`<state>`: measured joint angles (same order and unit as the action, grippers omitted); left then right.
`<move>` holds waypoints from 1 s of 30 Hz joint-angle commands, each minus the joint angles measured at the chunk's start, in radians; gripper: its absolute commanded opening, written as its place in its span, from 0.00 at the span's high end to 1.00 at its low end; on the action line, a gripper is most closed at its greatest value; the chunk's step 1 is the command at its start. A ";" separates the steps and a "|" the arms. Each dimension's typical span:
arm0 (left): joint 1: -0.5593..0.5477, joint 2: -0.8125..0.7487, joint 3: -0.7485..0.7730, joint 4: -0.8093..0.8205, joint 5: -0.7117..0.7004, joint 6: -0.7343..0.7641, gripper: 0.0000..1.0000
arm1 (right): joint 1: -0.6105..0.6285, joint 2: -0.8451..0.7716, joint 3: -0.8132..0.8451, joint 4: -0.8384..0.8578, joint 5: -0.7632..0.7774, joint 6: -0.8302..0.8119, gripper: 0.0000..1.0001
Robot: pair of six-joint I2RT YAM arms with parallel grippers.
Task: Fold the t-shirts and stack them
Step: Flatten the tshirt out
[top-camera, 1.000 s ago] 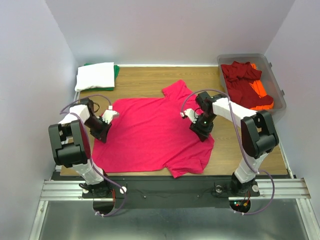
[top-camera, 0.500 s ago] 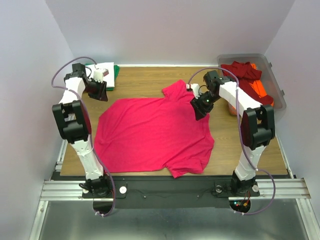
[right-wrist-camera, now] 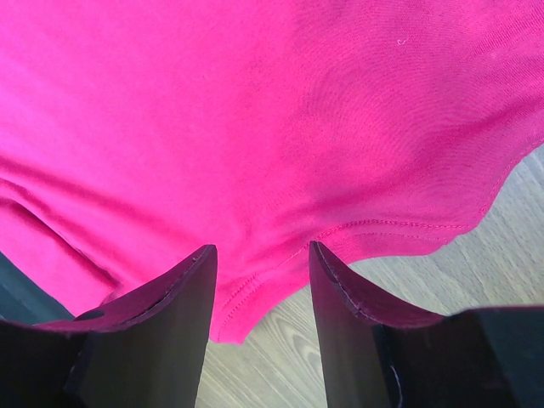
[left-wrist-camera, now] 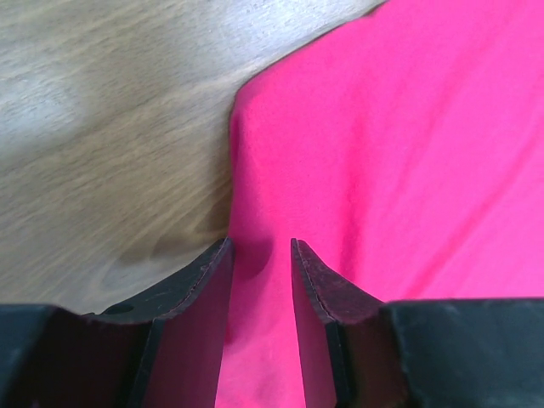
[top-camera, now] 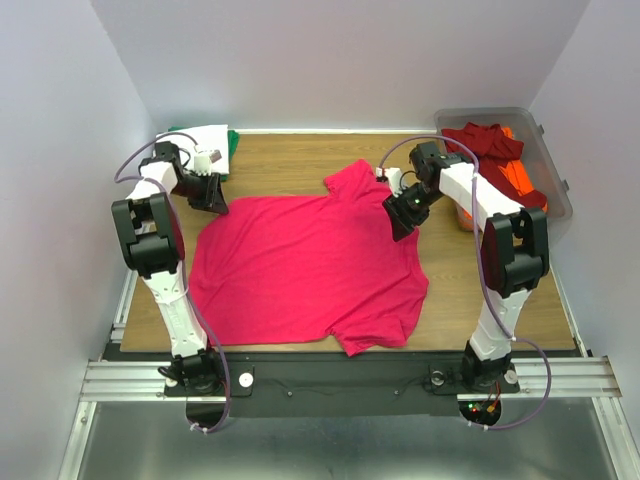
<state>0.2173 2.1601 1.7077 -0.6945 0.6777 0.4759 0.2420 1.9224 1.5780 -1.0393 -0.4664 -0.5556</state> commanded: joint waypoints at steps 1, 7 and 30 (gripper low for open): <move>-0.002 0.013 -0.014 0.021 0.043 -0.033 0.56 | -0.003 -0.013 0.017 0.008 0.011 0.002 0.47; -0.001 0.038 -0.010 0.055 0.004 -0.040 0.62 | -0.003 -0.011 0.025 0.005 0.012 0.002 0.47; -0.476 -0.511 -0.663 0.167 -0.336 0.302 0.71 | -0.003 -0.034 -0.033 0.005 0.012 -0.012 0.47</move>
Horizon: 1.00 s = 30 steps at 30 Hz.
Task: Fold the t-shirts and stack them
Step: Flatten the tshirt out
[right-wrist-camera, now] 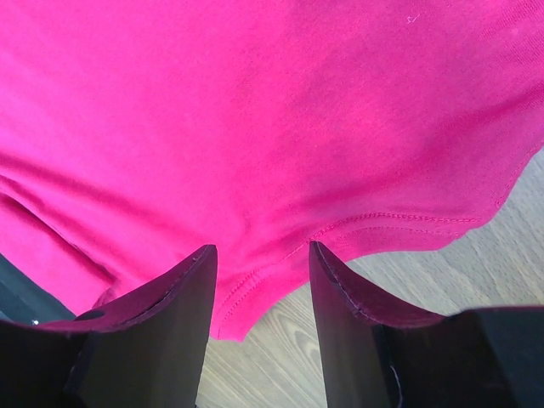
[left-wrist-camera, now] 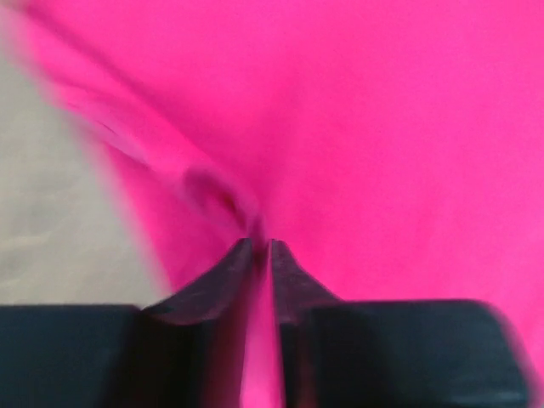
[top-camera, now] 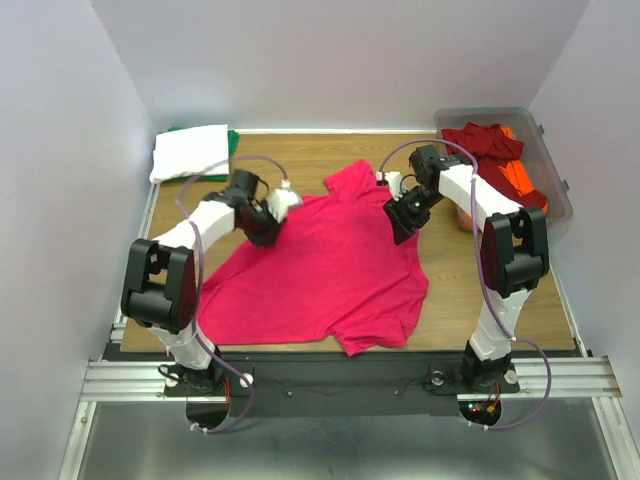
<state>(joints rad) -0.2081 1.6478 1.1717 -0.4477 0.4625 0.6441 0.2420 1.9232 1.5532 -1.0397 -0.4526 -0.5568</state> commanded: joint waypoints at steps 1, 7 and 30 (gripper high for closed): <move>-0.057 -0.018 -0.138 -0.135 -0.090 0.191 0.56 | -0.001 -0.033 -0.010 0.006 0.000 -0.012 0.47; 0.005 -0.077 -0.044 -0.261 0.024 0.246 0.43 | -0.003 -0.018 -0.001 0.006 -0.015 -0.009 0.47; 0.171 0.239 0.258 -0.298 0.240 0.057 0.45 | -0.003 0.019 -0.002 0.024 -0.024 0.034 0.48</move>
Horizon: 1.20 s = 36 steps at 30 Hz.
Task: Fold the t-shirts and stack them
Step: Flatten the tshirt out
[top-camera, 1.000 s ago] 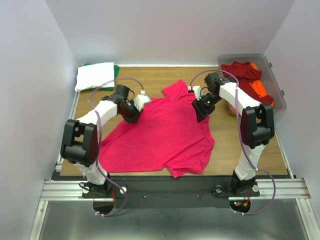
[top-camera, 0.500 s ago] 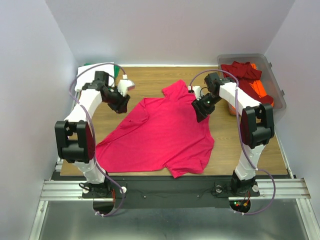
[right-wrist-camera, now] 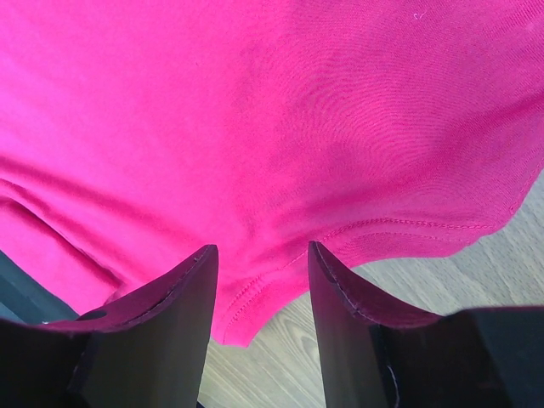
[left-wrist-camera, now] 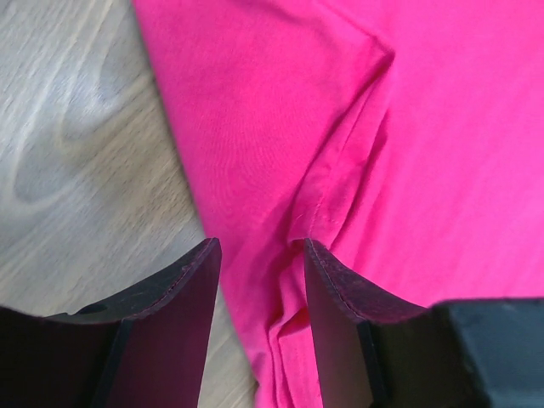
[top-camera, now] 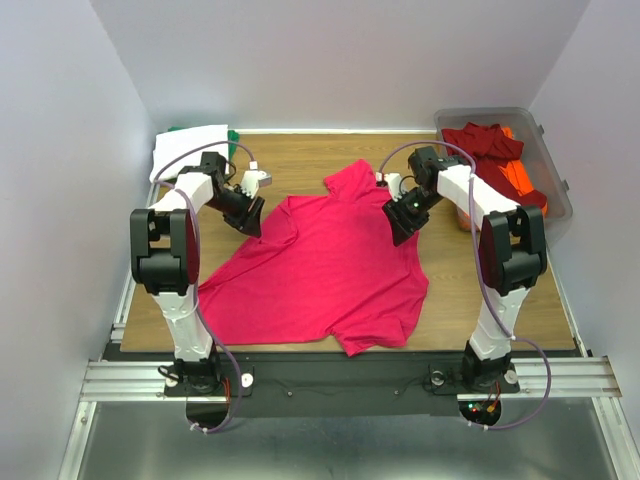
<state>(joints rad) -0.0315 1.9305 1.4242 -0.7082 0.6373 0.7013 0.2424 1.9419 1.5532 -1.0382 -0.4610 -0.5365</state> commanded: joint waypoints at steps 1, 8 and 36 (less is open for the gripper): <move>-0.005 -0.042 0.004 -0.040 0.071 0.009 0.45 | -0.003 0.002 -0.001 0.023 -0.015 0.015 0.48; -0.025 -0.021 -0.021 -0.027 0.082 0.000 0.45 | -0.003 0.020 0.015 0.023 -0.007 0.020 0.48; 0.140 0.037 0.324 0.038 -0.188 0.098 1.00 | -0.003 0.048 -0.015 0.027 0.071 0.000 0.47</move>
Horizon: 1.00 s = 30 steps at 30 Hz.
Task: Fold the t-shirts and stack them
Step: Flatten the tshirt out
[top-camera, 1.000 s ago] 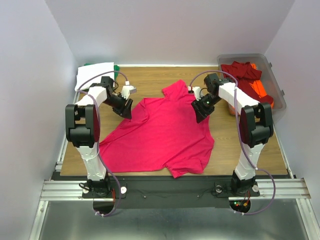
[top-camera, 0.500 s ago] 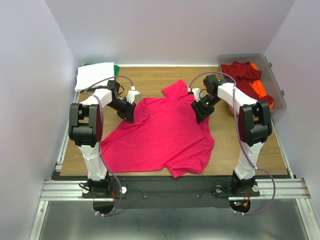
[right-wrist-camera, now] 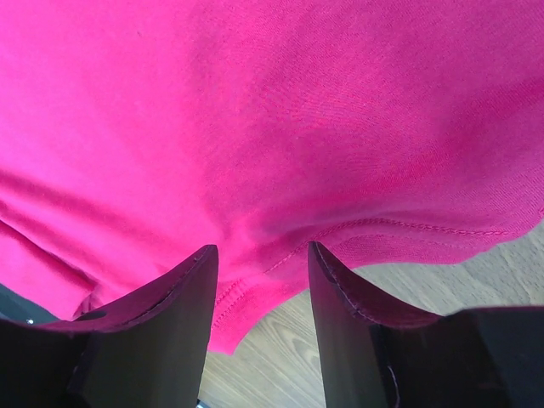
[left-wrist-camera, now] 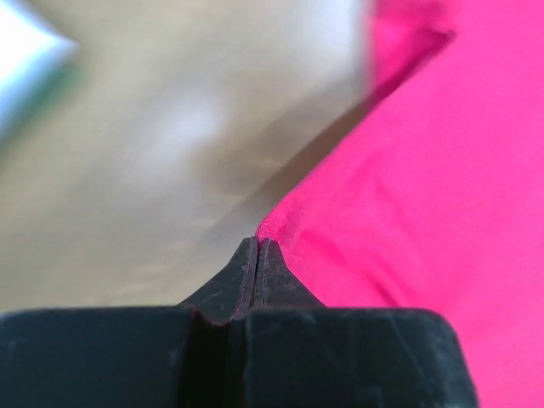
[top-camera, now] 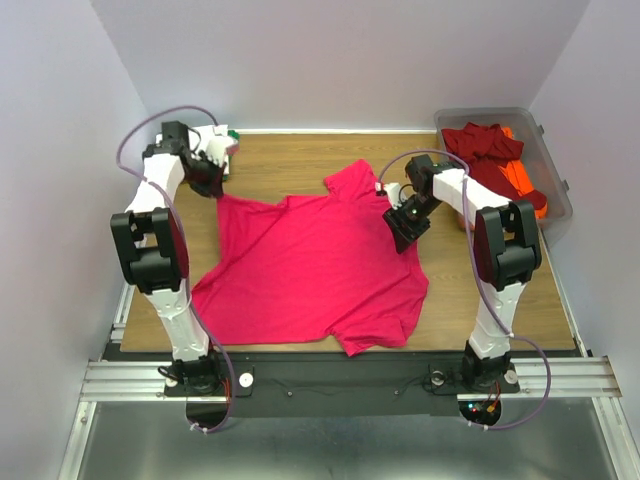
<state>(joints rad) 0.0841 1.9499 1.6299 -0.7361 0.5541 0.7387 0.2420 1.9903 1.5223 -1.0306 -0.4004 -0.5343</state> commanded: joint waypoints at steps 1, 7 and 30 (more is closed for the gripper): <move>0.031 0.047 0.142 0.093 -0.120 0.059 1.00 | -0.003 -0.001 0.019 0.020 0.011 -0.001 0.47; 0.037 0.139 0.298 0.299 -0.281 0.021 0.32 | -0.003 -0.001 0.042 0.021 0.012 0.016 0.45; 0.098 0.032 -0.154 0.181 -0.057 -0.184 0.56 | -0.046 0.021 0.048 0.083 0.109 -0.003 0.50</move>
<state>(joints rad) 0.1638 2.0121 1.4727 -0.5312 0.4679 0.5777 0.2146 2.0369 1.5169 -0.9508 -0.2405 -0.5114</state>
